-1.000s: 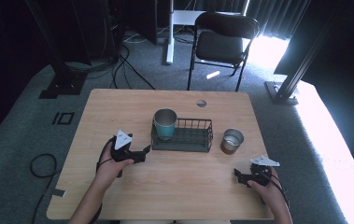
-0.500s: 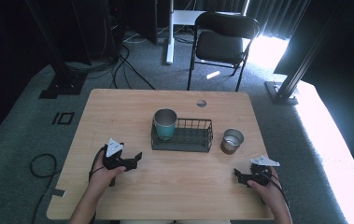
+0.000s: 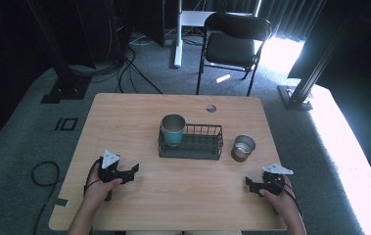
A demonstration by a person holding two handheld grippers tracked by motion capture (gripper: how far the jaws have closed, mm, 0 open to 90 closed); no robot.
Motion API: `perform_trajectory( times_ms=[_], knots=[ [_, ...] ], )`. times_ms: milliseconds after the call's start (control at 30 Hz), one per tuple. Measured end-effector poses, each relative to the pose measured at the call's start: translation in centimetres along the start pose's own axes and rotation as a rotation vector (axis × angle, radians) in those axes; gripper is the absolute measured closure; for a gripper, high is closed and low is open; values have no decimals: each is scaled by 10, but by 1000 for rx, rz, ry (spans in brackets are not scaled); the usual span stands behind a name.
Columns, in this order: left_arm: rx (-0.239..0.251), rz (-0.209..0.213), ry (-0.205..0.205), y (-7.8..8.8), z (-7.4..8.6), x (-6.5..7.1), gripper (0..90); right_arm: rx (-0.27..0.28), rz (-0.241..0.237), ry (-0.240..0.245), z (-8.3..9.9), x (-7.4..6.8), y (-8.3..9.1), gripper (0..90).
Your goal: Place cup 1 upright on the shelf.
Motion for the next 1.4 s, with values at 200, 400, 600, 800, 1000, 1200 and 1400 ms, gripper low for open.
perform_trajectory(
  times_ms=[200, 400, 600, 800, 1000, 1200, 1400],
  knots=[
    [0, -7, 12, 11, 4, -3, 92, 0, 0, 0, 0, 0, 0, 116],
    [-18, -56, 29, 22, 6, -9, 92, 0, 0, 0, 0, 0, 0, 116],
    [-75, -159, 58, 30, 14, -23, 92, 0, 0, 0, 0, 0, 0, 116],
    [-112, -196, 90, 33, 20, -31, 92, 0, 0, 0, 0, 0, 0, 117],
    [-150, -218, 116, 34, 27, -37, 92, 0, 0, 0, 0, 0, 0, 116],
    [-186, -226, 96, 32, 28, -36, 74, -1, -1, 3, 0, 0, 0, 113],
    [-200, -206, 84, 31, 29, -35, 35, 0, -1, 3, 0, 0, 0, 113]
  ],
)
Point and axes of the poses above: each handheld gripper's, and its own axes: y roughly backward along the jaws, z roughly out of its underside, x roughly to its right, the point moved 5 cm from there along -y, roughly forward along the jaws, and after that the axes turned 11 degrees about z, right-handed, at the moved point
